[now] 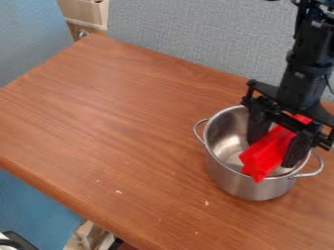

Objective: Put the red object in the metal pot

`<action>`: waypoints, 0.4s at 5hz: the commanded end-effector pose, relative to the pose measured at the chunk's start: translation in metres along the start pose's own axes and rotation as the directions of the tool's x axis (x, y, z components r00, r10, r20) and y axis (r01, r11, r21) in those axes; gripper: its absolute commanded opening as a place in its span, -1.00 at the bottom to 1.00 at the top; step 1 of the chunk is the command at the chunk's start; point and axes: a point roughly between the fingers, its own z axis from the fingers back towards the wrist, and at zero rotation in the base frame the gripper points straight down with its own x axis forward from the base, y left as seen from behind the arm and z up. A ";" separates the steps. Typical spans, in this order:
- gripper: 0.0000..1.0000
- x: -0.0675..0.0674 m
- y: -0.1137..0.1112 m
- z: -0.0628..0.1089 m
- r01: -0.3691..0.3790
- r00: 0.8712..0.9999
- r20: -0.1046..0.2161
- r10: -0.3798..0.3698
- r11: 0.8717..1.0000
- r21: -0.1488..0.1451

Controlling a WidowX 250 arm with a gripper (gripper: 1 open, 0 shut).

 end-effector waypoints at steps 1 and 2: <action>-1.00 0.002 0.009 0.001 -0.042 0.999 0.025 0.041 0.999 0.006; -1.00 0.003 0.010 -0.001 -0.049 0.998 0.028 0.048 0.999 0.007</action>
